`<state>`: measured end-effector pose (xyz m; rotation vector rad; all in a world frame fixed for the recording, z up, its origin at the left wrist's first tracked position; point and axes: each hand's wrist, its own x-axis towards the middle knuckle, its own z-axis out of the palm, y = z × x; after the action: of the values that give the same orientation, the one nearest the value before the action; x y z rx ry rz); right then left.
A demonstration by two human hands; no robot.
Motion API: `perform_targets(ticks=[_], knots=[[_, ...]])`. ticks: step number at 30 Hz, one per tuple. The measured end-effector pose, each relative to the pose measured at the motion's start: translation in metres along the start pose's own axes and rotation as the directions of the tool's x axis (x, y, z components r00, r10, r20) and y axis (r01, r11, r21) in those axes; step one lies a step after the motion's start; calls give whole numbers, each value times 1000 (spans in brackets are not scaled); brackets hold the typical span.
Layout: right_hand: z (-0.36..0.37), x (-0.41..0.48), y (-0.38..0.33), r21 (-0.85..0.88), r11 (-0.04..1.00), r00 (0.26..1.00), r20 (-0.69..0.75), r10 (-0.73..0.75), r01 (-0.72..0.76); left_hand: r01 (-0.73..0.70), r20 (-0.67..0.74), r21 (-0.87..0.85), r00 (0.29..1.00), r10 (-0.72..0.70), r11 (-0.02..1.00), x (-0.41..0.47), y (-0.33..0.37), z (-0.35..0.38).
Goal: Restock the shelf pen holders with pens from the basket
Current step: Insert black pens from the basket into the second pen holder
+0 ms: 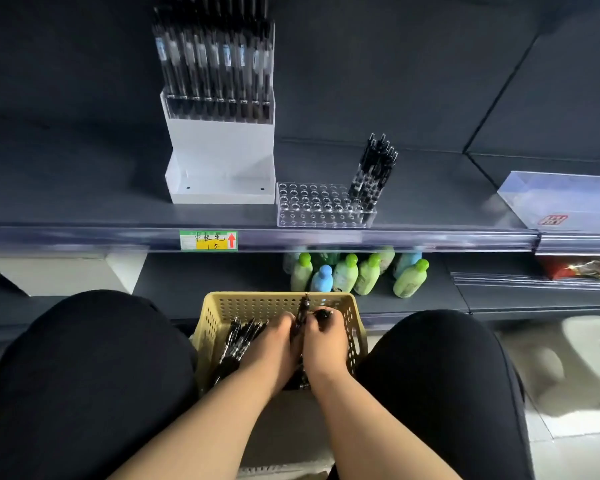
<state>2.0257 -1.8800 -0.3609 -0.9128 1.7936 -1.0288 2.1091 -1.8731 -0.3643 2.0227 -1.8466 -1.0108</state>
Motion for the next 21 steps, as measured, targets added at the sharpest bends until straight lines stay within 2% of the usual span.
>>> perform_targets(ticks=[3,8,10,12,16,18,21], knots=[[-2,-5,-6,-31,998,998,42,-56,57,-16,-92,22,996,18,1000,-6,7,-5],[-18,0,-39,-53,980,981,37,-190,192,-104,-255,-94,964,77,990,-9,32,-34],[-27,11,-61,-50,960,961,15,-275,276,-150,-297,-193,951,88,970,-3,45,-51],[-37,29,-85,-93,915,918,-23,-396,392,-189,-339,-257,936,95,948,6,57,-71],[-67,62,-139,-166,826,827,-82,-556,539,-303,-422,-217,886,191,928,28,83,-106],[-82,75,-167,-197,781,774,-132,-620,592,-359,-466,-198,853,234,912,37,98,-118],[-95,92,-199,-258,739,734,-135,-666,622,-418,-510,-243,822,251,875,48,118,-128]])
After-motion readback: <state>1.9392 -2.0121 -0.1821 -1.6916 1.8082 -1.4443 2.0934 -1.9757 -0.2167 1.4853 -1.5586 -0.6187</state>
